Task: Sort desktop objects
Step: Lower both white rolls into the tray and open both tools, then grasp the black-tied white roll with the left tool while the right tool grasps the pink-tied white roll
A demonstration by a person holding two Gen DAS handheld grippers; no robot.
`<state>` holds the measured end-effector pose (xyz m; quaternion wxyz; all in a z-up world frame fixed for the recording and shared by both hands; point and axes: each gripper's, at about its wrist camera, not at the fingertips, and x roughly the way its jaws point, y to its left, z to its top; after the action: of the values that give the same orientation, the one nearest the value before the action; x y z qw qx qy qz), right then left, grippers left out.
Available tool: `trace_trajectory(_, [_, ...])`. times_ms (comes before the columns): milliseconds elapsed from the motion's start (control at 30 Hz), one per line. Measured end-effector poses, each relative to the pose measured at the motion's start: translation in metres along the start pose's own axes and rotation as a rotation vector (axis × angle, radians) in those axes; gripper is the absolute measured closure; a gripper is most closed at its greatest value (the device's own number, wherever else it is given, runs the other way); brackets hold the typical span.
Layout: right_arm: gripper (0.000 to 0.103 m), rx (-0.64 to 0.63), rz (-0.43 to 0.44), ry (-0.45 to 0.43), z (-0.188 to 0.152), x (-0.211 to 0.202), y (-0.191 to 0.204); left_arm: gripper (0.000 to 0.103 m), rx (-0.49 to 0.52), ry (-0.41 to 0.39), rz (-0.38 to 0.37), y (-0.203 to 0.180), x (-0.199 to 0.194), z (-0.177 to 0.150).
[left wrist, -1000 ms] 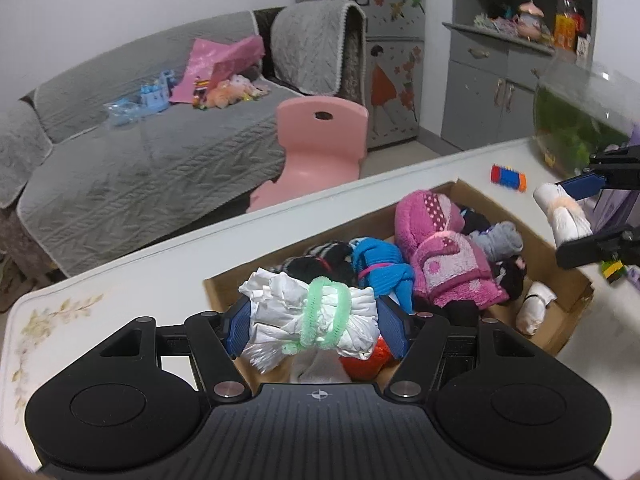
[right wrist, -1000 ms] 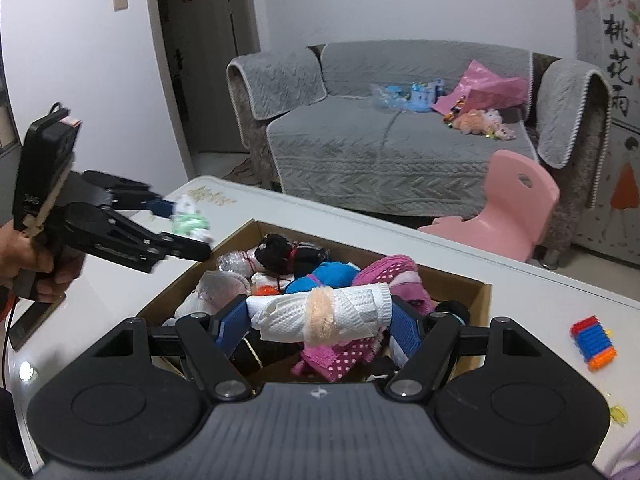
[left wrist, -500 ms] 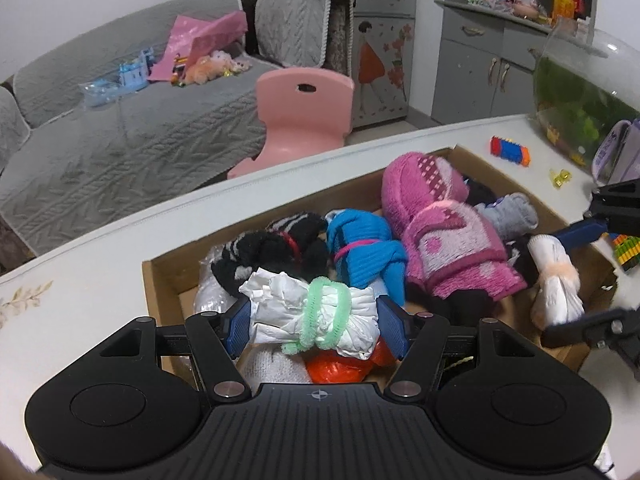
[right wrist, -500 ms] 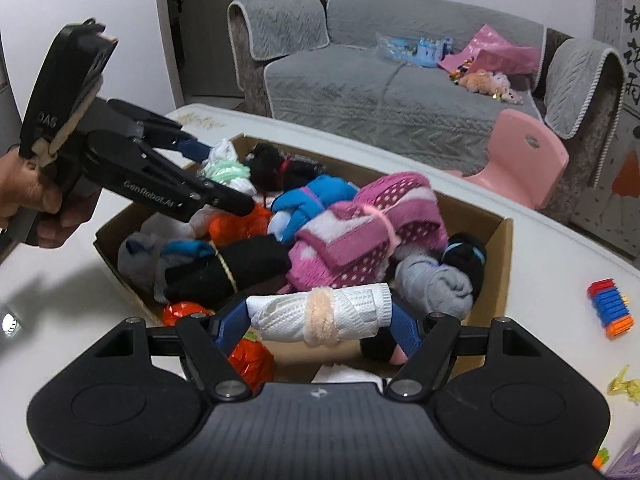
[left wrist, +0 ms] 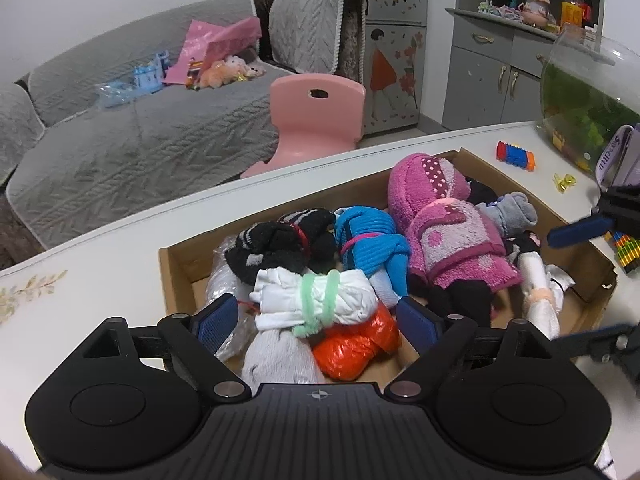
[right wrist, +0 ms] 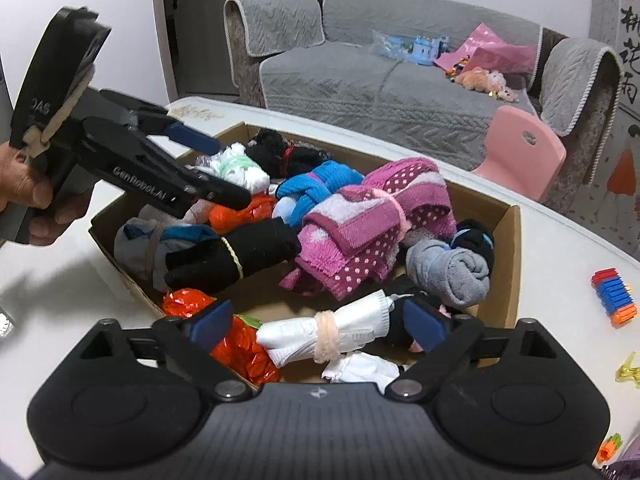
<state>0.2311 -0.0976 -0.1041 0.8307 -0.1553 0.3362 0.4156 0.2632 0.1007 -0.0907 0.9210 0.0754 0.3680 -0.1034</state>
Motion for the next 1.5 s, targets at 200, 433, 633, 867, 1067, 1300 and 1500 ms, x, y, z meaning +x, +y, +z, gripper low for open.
trace_trajectory(200, [0.007,0.032,-0.011,-0.073,0.002,-0.033,-0.003,0.012,-0.015,-0.078,-0.005,-0.002,-0.049,-0.013])
trace_trajectory(433, [0.001,0.11,0.007,-0.154,-0.027,-0.082,0.0,0.001,0.002,-0.13,-0.063,-0.033,-0.113,-0.059])
trace_trajectory(633, [0.001,0.175,0.023,-0.164,-0.069,-0.102,0.008,0.001,0.146,-0.102,-0.184,-0.098,-0.121,-0.107])
trace_trajectory(867, [0.001,0.173,0.146,-0.156,-0.088,-0.109,0.006,0.001,0.555,-0.108,-0.284,-0.165,-0.102,-0.136])
trace_trajectory(1067, [0.001,0.108,0.24,-0.111,-0.079,-0.086,0.016,0.001,0.526,-0.043,-0.366,-0.171,-0.07,-0.132])
trace_trajectory(1300, [0.001,-0.014,0.255,-0.018,-0.066,-0.043,0.028,0.001,0.373,-0.026,-0.364,-0.169,-0.049,-0.125])
trace_trajectory(1500, [0.013,-0.078,0.249,0.041,-0.063,-0.015,0.028,0.003,0.245,-0.028,-0.336,-0.165,-0.047,-0.129])
